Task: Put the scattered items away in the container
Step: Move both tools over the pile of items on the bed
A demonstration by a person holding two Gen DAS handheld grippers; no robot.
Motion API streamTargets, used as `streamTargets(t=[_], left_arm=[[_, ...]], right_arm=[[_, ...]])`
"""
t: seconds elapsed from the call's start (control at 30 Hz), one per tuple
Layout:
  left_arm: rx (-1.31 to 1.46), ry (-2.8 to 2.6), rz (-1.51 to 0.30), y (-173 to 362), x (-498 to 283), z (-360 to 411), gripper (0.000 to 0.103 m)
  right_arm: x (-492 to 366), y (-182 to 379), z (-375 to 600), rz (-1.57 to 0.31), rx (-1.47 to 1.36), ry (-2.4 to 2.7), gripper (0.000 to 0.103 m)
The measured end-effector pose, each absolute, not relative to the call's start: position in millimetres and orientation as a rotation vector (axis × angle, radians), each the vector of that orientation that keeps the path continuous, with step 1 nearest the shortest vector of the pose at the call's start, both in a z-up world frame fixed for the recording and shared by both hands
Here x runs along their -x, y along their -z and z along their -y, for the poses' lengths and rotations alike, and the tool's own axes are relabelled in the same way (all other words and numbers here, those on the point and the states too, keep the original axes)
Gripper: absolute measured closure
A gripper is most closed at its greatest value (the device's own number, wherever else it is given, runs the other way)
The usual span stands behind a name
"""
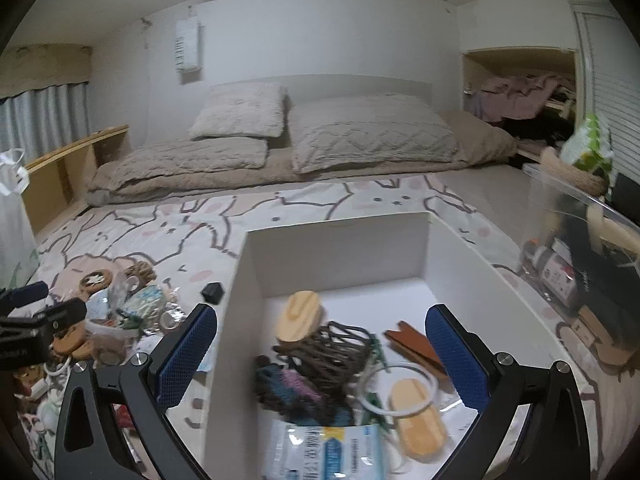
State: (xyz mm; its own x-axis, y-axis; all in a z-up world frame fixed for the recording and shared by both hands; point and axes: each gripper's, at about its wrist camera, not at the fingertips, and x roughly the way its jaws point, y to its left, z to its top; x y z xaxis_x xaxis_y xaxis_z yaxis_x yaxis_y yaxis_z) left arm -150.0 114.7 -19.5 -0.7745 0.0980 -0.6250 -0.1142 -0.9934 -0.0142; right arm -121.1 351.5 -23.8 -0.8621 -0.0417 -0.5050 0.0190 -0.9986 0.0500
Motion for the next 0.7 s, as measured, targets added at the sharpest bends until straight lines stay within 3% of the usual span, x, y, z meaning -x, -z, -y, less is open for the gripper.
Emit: streamTargets(t=[0.7], left_arm=[[0.954, -3.031, 0.011, 15.9, 112.7, -16.0, 0.0]], right_arm=[[107.0, 26.8, -272.7, -0.047, -0.645, 2.83, 0.0]])
